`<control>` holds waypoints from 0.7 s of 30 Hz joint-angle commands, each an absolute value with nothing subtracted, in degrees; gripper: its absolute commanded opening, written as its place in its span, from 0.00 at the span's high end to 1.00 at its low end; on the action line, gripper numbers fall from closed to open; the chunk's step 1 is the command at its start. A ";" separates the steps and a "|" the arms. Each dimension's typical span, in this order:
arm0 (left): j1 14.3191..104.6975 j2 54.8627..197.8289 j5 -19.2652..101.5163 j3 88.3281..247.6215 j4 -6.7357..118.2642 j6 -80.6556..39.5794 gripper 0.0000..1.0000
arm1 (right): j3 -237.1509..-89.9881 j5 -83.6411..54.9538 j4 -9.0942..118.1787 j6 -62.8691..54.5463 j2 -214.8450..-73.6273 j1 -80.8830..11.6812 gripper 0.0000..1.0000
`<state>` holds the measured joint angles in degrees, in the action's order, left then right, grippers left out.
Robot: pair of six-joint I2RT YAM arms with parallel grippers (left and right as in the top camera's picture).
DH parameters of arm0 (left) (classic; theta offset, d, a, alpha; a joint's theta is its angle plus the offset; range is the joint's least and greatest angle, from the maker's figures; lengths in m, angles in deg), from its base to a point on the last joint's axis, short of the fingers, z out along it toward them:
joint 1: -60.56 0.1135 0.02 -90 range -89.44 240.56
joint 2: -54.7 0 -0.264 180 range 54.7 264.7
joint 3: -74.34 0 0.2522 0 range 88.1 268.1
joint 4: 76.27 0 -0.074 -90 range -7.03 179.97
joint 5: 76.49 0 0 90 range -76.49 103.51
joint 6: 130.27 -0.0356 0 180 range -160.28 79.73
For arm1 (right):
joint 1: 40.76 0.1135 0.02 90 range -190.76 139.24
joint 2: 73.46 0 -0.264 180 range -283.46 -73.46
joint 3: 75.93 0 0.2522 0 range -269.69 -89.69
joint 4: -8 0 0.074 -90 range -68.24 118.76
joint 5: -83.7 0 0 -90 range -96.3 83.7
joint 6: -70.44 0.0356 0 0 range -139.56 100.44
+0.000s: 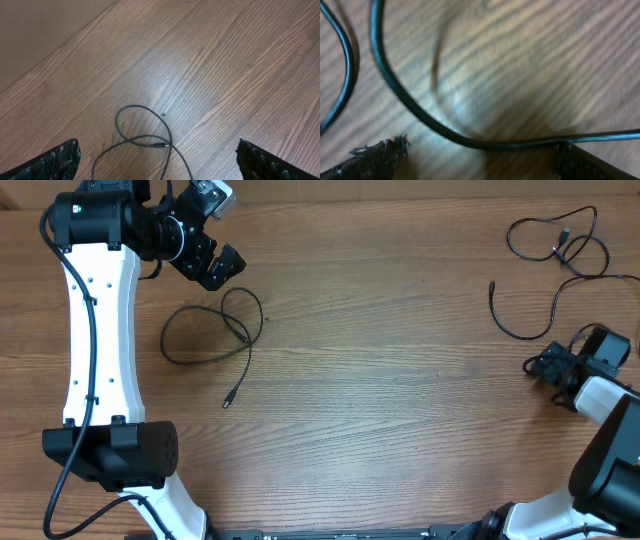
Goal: Untangle cables
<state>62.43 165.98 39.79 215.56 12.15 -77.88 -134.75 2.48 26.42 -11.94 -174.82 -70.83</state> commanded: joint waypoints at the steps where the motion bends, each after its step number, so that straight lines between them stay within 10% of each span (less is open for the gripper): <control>1: 62.03 166.05 39.90 216.39 12.21 -77.36 0.00 | -131.76 1.10 25.99 -12.58 -181.56 -71.16 0.00; 21: 61.88 166.05 39.92 216.39 12.21 -77.36 0.01 | -134.58 0.88 -0.70 -12.60 -195.94 -71.18 0.00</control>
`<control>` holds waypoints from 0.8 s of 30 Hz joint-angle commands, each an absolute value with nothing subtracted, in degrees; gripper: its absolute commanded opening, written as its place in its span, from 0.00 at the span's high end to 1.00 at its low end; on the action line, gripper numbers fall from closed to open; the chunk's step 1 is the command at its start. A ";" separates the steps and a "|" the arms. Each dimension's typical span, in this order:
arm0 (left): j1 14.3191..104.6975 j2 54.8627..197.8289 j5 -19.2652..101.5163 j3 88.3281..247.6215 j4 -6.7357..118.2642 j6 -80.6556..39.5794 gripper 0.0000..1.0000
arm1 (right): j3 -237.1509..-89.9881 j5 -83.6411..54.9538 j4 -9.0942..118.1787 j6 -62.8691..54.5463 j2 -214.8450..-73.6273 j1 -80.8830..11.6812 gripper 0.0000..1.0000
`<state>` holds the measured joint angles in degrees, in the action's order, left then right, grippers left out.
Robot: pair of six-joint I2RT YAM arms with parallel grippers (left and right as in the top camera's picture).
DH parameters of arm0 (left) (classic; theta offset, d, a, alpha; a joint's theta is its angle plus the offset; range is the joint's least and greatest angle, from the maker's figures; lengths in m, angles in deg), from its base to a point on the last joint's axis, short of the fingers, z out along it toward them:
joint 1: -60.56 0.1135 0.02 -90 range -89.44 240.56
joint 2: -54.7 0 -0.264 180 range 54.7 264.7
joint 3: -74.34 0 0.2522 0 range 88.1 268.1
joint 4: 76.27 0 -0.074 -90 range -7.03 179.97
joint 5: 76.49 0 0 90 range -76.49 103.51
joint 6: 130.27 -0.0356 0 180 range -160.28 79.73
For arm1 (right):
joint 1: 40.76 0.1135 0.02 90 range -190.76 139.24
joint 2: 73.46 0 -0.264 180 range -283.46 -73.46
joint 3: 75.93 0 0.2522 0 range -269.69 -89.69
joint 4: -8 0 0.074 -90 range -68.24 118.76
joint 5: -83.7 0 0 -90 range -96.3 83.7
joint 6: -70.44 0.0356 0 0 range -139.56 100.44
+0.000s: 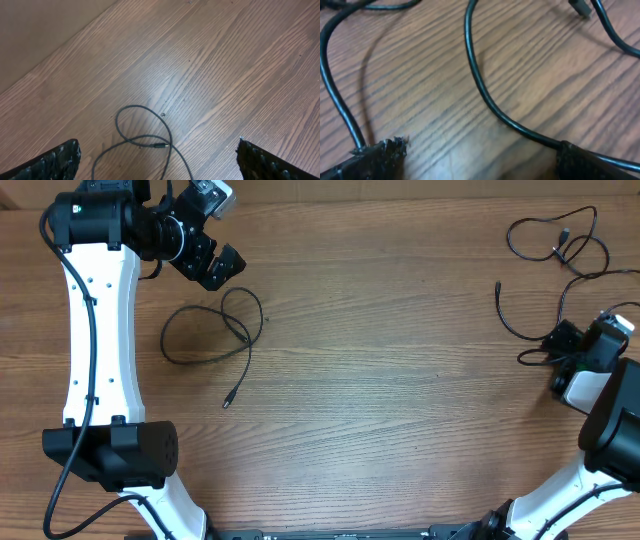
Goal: Untangle cables
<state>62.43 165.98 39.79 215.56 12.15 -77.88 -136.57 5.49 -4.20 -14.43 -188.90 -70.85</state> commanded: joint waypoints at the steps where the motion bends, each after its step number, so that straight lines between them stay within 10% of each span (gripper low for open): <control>1: 61.88 166.05 39.90 216.39 12.21 -77.36 0.00 | -135.23 0.88 -0.90 -12.60 -196.14 -71.16 0.00; 24: 61.92 166.05 39.90 216.39 12.21 -77.36 0.00 | -140.37 -9.46 6.86 -15.59 -172.29 -67.88 0.00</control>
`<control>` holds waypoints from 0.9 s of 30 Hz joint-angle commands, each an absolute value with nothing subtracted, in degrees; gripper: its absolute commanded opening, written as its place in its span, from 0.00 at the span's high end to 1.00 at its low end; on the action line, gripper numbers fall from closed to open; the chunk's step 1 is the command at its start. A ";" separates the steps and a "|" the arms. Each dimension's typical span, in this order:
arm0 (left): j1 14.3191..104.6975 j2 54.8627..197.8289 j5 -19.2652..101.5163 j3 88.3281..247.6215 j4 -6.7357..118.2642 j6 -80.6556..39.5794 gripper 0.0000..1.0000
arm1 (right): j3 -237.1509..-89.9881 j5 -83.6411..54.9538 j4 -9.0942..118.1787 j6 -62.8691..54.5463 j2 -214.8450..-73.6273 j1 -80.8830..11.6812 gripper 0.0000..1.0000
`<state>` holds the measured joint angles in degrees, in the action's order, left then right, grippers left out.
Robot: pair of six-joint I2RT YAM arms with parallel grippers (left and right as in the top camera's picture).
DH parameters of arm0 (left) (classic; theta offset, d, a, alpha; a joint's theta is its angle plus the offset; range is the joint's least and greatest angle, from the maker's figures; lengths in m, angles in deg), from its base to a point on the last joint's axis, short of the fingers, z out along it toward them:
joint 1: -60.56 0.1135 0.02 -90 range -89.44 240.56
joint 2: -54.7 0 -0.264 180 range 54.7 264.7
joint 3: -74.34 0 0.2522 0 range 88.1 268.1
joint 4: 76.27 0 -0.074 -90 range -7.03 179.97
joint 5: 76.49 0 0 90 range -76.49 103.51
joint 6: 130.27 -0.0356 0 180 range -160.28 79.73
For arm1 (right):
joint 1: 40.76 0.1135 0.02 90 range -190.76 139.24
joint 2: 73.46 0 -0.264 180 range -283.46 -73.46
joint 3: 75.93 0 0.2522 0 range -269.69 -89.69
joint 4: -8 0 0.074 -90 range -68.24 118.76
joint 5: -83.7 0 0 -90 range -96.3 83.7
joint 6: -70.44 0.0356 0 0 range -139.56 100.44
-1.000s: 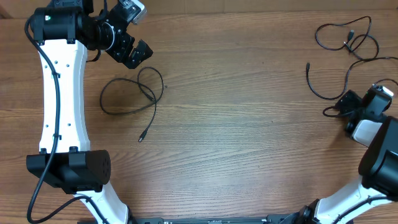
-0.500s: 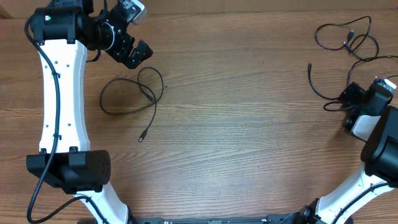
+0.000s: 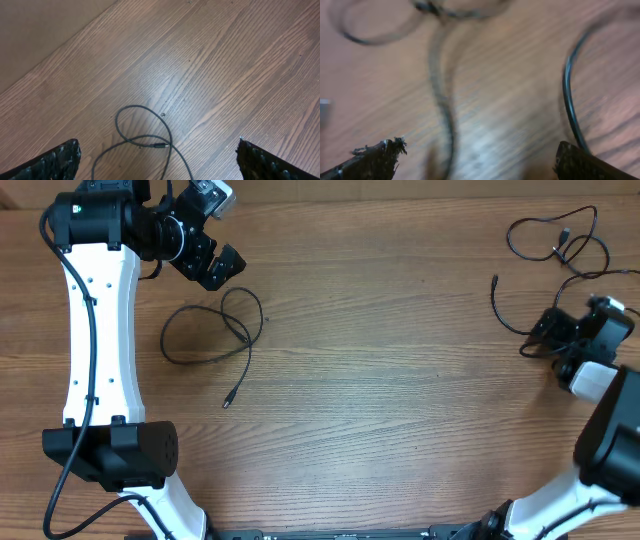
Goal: Untangle cables
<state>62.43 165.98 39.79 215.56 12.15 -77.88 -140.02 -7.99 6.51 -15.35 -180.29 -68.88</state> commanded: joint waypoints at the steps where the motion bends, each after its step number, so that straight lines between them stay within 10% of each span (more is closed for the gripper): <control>1: 61.92 166.05 39.90 216.39 12.21 -77.36 0.00 | -140.37 -9.46 8.13 -15.57 -168.64 -67.22 0.00; 27: 61.88 166.05 39.90 216.39 12.21 -77.36 0.01 | -140.35 -28.47 33.68 -15.11 -156.29 -29.76 0.00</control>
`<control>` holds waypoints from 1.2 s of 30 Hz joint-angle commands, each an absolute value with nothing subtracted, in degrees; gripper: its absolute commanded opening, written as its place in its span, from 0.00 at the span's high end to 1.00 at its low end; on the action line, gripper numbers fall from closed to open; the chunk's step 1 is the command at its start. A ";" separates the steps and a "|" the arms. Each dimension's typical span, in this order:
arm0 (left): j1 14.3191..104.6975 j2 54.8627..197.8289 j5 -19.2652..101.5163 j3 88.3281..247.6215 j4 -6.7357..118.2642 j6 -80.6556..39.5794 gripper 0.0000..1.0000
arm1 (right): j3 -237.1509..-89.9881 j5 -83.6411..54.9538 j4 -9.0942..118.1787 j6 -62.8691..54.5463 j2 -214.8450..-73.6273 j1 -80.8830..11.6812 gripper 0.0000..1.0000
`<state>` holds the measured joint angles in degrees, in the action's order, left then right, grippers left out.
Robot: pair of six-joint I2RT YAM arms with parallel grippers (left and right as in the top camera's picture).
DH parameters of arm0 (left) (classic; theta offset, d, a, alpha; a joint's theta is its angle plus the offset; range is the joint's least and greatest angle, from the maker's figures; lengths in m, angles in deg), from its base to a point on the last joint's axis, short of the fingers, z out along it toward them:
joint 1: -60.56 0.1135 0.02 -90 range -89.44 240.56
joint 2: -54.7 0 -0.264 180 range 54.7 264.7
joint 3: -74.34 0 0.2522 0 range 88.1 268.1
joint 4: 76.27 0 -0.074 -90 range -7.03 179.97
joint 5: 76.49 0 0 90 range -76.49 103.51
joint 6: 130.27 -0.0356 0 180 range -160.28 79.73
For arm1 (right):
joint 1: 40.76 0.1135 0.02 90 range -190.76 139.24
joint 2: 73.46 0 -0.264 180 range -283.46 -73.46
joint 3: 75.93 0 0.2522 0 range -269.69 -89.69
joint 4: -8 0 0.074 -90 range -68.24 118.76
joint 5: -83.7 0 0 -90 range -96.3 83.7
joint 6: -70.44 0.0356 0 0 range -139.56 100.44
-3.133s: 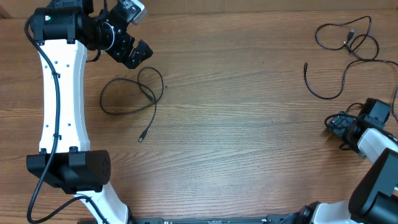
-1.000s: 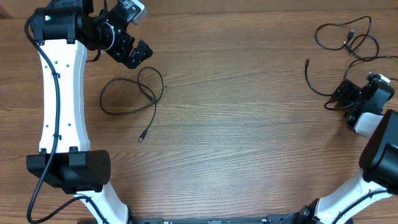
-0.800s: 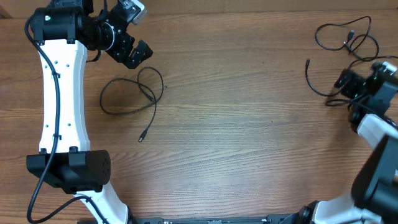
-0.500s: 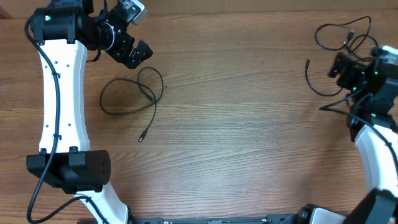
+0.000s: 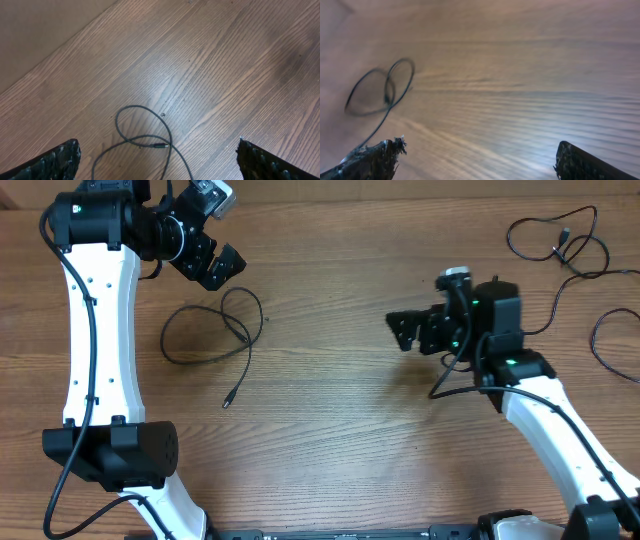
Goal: Untangle cables
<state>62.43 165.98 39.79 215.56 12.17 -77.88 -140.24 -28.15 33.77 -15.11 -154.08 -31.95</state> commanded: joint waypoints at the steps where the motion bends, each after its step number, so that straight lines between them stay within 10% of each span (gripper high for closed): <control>1: 61.88 166.05 39.90 216.39 12.21 -77.36 0.00 | -140.35 -28.50 33.66 -15.09 -156.77 -29.10 0.00; 36: 61.97 166.05 39.90 216.39 18.62 -77.75 0.00 | -140.35 -28.41 26.07 -15.13 -159.48 -27.22 0.00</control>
